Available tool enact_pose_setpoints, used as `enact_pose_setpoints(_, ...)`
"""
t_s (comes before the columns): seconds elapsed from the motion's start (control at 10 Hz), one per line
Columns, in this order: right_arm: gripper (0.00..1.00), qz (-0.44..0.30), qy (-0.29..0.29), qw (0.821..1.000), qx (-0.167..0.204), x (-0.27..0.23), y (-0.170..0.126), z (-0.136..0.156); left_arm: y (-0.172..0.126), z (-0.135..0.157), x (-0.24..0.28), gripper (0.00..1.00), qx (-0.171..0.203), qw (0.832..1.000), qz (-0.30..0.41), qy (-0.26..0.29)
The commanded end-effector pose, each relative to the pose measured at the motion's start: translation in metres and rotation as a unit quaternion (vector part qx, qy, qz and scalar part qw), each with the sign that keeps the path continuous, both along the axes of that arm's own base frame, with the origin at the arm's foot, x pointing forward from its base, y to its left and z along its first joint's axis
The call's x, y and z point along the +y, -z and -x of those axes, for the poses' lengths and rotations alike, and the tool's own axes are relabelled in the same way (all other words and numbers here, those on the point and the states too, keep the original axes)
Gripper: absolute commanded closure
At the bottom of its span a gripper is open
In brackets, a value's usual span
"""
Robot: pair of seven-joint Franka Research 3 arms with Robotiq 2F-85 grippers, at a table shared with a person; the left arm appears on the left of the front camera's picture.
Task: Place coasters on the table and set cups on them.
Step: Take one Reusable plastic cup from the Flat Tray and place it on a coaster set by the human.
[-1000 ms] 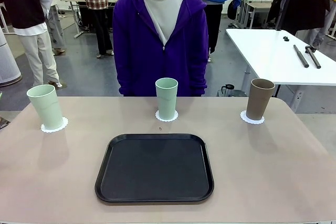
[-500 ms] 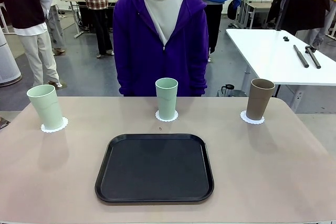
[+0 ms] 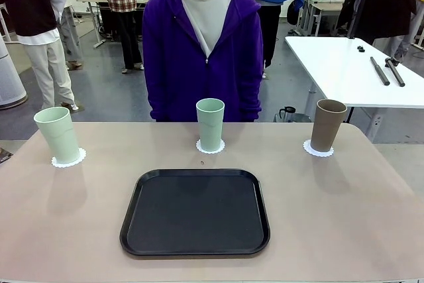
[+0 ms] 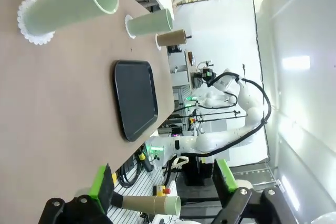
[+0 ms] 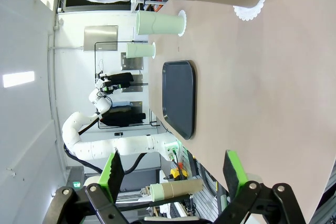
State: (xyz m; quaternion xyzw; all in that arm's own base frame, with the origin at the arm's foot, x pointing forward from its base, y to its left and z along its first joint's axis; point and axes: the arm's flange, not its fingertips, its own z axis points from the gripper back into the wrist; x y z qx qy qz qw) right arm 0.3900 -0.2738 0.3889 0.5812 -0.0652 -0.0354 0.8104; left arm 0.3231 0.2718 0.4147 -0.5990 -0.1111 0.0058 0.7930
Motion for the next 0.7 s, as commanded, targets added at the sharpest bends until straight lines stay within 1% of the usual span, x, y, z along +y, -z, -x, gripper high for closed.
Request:
enact_pose_setpoints(0.0,0.0,-0.002,-0.004,1.0,-0.001,-0.0001,-0.0017,-0.0006,0.0002,-0.0075,0.0014,0.0,-0.02,1.0,-0.008,-0.022)
enact_pose_setpoints(0.2,0.0,-0.002,-0.004,1.0,-0.001,-0.0001,-0.0017,-0.0006,-0.0022,-0.0066,-0.0003,0.0,-0.027,0.999,-0.024,-0.028)
enact_pose_setpoints(0.3,0.0,-0.002,-0.004,1.0,-0.001,-0.0001,-0.0017,-0.0006,-0.0027,-0.0025,-0.0026,0.0,-0.039,0.999,-0.031,-0.022)
enact_pose_setpoints(0.4,0.0,-0.002,-0.004,1.0,-0.001,-0.0001,-0.0017,-0.0006,0.0023,-0.0089,0.0047,0.0,-0.009,1.0,-0.014,-0.019)
enact_pose_setpoints(0.6,0.0,-0.002,-0.004,1.0,-0.001,-0.0001,-0.0017,-0.0006,0.0023,-0.0089,0.0047,0.0,-0.009,1.0,-0.014,-0.019)
